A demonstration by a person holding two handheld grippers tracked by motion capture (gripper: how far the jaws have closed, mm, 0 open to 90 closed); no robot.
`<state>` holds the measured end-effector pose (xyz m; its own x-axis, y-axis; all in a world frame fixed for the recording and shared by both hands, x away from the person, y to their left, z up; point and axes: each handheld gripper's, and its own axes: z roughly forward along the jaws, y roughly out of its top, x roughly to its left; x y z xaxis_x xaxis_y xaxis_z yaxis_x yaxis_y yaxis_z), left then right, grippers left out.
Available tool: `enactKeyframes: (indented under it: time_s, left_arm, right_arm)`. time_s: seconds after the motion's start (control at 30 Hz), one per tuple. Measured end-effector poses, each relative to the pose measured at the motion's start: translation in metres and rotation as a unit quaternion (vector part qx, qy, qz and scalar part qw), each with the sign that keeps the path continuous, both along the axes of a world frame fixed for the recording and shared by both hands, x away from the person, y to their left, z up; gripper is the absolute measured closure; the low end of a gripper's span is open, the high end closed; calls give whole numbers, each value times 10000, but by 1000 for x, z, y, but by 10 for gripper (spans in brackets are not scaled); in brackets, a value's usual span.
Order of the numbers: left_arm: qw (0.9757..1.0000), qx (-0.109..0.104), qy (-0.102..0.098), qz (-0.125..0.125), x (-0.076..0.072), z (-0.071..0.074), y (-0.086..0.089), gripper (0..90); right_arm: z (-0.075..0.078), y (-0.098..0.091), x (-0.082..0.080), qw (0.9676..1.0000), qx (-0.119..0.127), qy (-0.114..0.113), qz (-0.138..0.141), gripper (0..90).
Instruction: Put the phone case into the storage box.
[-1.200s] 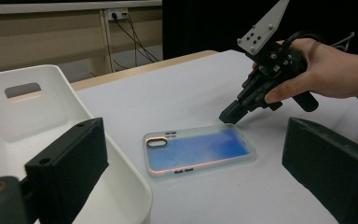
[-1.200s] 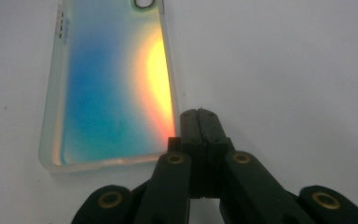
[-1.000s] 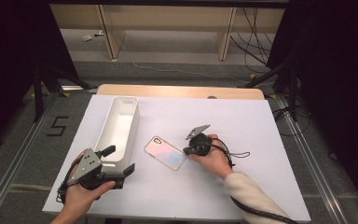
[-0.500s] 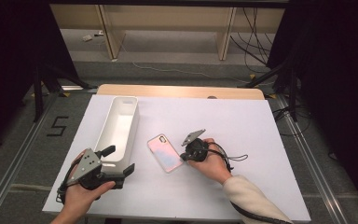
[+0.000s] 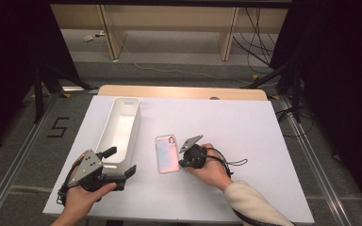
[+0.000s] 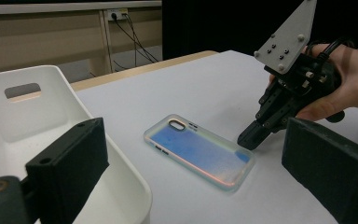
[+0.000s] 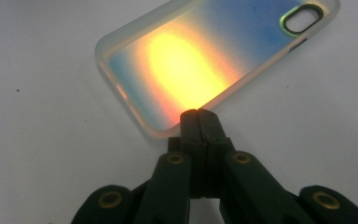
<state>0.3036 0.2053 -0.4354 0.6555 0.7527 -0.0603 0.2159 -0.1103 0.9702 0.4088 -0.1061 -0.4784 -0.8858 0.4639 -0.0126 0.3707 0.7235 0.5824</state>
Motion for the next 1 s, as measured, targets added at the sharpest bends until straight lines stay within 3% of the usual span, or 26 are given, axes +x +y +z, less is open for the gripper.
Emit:
enactKeyframes:
  time_s: [1.0]
  left_arm:
    - [10000, 13, -10, -23, 0, 0, -1, 64]
  right_arm:
    - [-1, 7, -6, 9999, 35, 26, 111, 900]
